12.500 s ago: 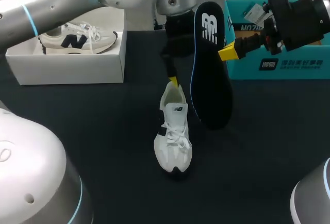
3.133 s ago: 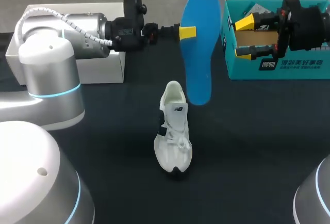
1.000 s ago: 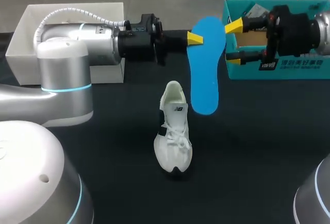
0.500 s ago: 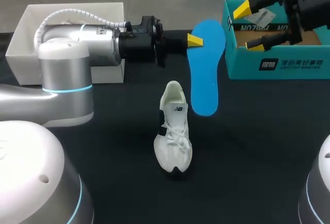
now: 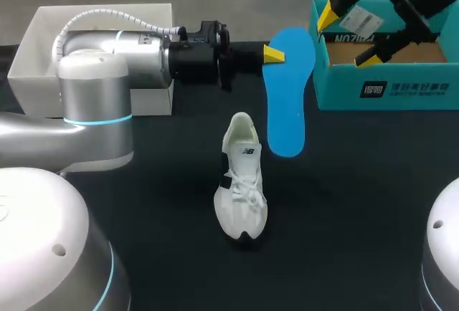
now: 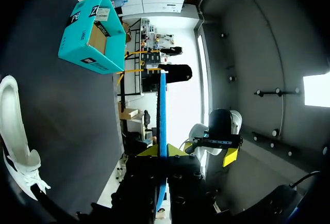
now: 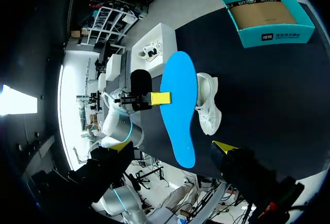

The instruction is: Take the shoe out of the shoebox, open the shoe tongue, remove and reinsert the insole, then place the shoe into the shoebox

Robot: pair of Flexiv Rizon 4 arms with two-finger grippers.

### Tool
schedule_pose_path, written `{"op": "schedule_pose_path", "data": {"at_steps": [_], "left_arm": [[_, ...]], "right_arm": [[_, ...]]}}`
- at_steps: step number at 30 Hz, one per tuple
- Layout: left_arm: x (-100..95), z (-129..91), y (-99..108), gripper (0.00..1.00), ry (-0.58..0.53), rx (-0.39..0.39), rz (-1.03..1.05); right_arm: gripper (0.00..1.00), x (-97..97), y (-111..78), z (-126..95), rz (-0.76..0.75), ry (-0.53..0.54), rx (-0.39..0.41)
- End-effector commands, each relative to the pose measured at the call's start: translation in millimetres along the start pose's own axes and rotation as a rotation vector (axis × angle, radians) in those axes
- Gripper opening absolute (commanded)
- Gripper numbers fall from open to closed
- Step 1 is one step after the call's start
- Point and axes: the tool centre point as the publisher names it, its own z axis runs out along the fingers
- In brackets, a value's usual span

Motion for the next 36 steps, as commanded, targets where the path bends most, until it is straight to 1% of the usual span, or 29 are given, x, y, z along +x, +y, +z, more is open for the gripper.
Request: {"op": "schedule_pose_path", "data": {"at_steps": [1, 7, 8, 9, 11, 13, 14, 16, 21, 25, 27, 31, 36], "left_arm": [[0.5, 2, -1, 0.00, -0.013, 0.004, -0.009], [-3.4, 1, -4, 0.00, -0.017, 0.022, -0.032], [-3.5, 1, -4, 0.00, -0.016, 0.023, -0.034], [-3.6, 1, -5, 0.00, -0.016, 0.025, -0.036], [-3.7, 1, -5, 0.00, -0.017, 0.029, -0.045], [-3.9, 2, -7, 0.00, -0.022, 0.033, -0.049], [-4.2, 2, -7, 0.00, -0.027, 0.034, -0.050], [-4.1, 3, -8, 0.00, -0.033, 0.034, -0.049], [-2.9, 4, -8, 0.00, -0.043, 0.034, -0.044], [-2.7, 4, -7, 0.00, -0.048, 0.035, -0.043], [-2.9, 4, -7, 0.00, -0.052, 0.036, -0.043], [-2.9, 2, -8, 0.00, -0.056, 0.043, -0.045], [-1.7, 1, -9, 0.00, -0.060, 0.049, -0.048]], "right_arm": [[1.00, 4.6, 4.8, -1, 0.001, -0.192, 0.009], [1.00, 4.6, 4.8, -1, 0.001, -0.192, 0.009], [1.00, 8.7, 8.3, 4, -0.013, -0.227, -0.009], [1.00, 11.8, 11.0, 6, -0.025, -0.269, -0.055], [1.00, 16.1, 13.8, 12, -0.046, -0.354, -0.120], [1.00, 17.4, 16.8, 18, -0.040, -0.438, -0.141], [1.00, 18.3, 17.3, 21, -0.053, -0.448, -0.152], [1.00, 20.5, 18.2, 25, -0.067, -0.483, -0.156], [1.00, 24.5, 17.3, 30, -0.046, -0.517, -0.134], [1.00, 29.2, 17.0, 37, -0.056, -0.546, -0.107], [1.00, 32.6, 17.6, 42, -0.064, -0.579, -0.093], [1.00, 38.4, 15.7, 51, -0.080, -0.626, -0.099], [1.00, 39.2, 13.2, 60, -0.100, -0.647, -0.095]]}}
